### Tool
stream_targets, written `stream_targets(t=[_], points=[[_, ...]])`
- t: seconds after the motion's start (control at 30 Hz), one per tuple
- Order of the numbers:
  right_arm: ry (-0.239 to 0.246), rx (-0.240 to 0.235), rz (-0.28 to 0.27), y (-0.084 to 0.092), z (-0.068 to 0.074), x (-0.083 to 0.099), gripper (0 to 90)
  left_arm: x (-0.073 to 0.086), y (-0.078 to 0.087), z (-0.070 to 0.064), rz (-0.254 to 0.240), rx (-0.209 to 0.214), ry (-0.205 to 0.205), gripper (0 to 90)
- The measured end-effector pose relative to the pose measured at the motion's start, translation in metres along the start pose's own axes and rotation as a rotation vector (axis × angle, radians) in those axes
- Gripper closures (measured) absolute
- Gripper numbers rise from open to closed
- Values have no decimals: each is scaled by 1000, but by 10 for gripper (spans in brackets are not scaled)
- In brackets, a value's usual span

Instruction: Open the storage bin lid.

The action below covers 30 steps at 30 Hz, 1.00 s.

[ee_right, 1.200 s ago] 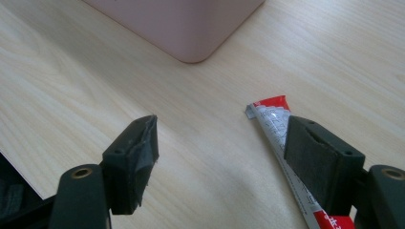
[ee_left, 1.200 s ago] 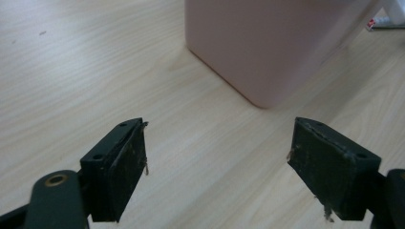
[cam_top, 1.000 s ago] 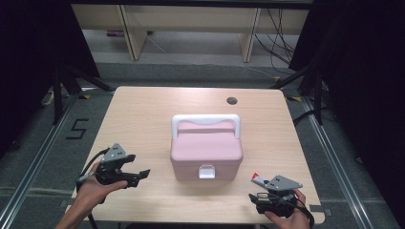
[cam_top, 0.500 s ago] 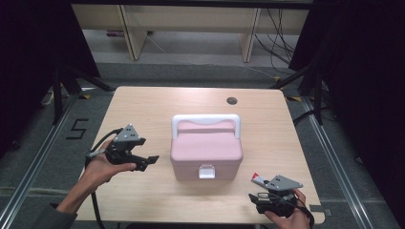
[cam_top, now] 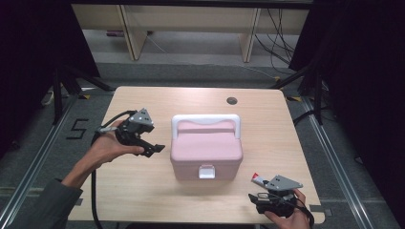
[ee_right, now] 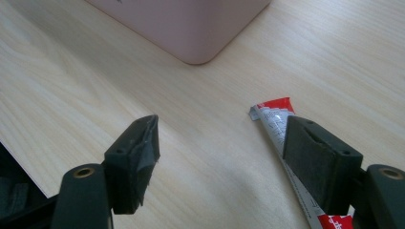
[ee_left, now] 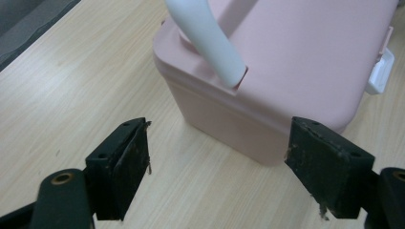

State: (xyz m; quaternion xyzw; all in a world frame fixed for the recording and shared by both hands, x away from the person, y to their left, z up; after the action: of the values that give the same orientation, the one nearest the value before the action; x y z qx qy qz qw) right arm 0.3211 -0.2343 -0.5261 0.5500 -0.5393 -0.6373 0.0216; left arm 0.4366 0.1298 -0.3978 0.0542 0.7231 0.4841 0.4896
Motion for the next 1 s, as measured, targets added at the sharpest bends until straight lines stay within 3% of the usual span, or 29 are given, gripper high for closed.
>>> stream_targets(t=[0.33,0.43,0.47,0.53,0.57,0.6,0.87,1.0], points=[[13,11,-5,0,-2,0,295,-43,-6,-3,75,-22,-86,216],[-14,-2,-2,1,0,0,295,-55,-12,-3,112,-31,-115,216],[14,3,-10,1,-2,0,295,-57,-13,-4,117,-31,-120,217],[12,9,-13,1,-3,0,296,-64,-17,-5,130,-32,-130,217],[-24,4,-7,1,0,1,296,-67,-18,-4,139,-40,-141,217],[-23,5,-8,1,0,1,295,-71,-20,-4,145,-50,-148,218],[-1,-5,-10,0,-1,1,296,-87,-31,-1,217,-52,-188,241],[3,-9,-7,0,-1,2,298,-93,-37,1,241,-44,-198,305]])
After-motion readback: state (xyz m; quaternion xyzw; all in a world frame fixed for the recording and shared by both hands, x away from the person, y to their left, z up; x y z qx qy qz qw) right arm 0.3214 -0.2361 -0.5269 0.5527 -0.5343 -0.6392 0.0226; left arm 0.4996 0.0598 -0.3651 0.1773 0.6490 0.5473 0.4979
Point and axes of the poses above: each handheld gripper's, and its own axes: y roughly backward along the jaws, x roughly out of its underside, z roughly to its left, the point moved 7 cm from there along -y, roughly forward along the jaws, and after that the axes turned 12 degrees about y, right-handed, at the moved point
